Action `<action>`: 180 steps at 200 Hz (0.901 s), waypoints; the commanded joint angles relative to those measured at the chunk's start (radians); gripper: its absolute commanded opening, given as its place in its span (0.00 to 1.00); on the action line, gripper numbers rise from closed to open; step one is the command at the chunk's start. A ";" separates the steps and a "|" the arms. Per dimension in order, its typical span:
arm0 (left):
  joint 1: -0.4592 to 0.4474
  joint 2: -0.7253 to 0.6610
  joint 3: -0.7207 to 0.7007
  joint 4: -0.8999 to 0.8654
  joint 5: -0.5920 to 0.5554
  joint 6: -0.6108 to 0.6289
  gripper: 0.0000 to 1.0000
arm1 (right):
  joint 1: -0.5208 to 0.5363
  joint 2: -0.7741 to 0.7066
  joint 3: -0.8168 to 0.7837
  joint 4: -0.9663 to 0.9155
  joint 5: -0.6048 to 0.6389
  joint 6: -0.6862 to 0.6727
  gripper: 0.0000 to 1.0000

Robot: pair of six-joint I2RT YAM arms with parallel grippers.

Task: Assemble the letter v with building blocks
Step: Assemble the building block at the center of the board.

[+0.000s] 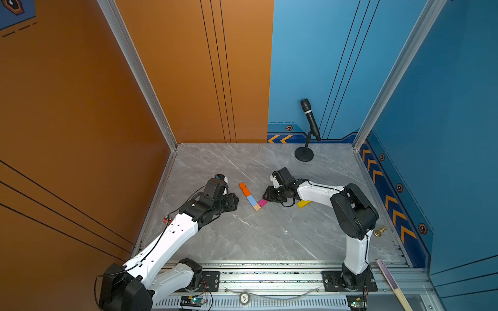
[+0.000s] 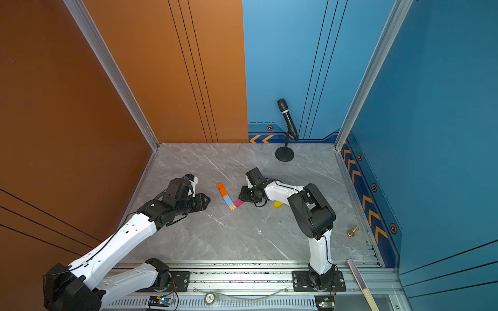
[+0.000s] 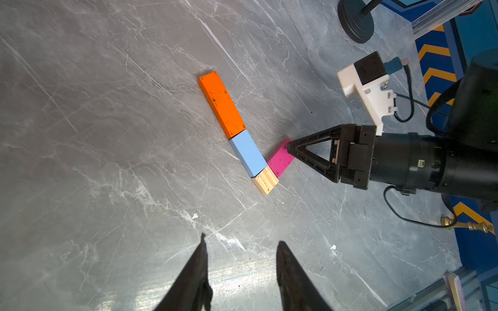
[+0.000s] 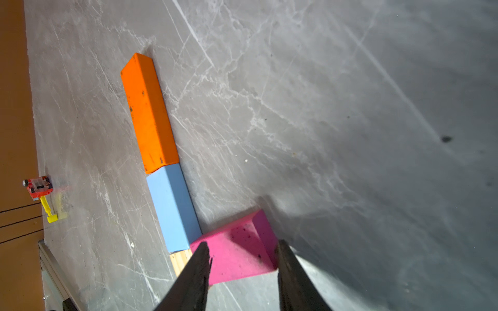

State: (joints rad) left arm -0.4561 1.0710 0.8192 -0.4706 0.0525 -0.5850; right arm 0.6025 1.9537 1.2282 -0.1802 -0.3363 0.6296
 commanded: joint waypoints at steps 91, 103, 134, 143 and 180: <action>0.004 0.008 -0.013 -0.014 -0.020 0.004 0.43 | -0.043 -0.105 -0.028 -0.069 0.061 -0.011 0.56; 0.002 0.013 -0.007 -0.014 -0.018 0.008 0.43 | -0.049 -0.134 -0.029 -0.085 0.069 -0.018 0.58; -0.006 0.028 0.014 -0.014 -0.012 0.029 0.43 | -0.072 -0.256 -0.056 -0.143 0.129 -0.040 0.60; -0.008 0.037 0.021 -0.014 -0.008 0.035 0.43 | -0.088 -0.302 -0.078 -0.153 0.146 -0.038 0.60; -0.018 0.084 0.051 -0.014 0.002 0.053 0.43 | -0.151 -0.502 -0.178 -0.227 0.249 -0.022 0.61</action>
State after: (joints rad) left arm -0.4614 1.1313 0.8314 -0.4709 0.0528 -0.5648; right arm 0.4885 1.5520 1.1080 -0.3077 -0.1970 0.6140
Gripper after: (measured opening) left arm 0.429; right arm 0.609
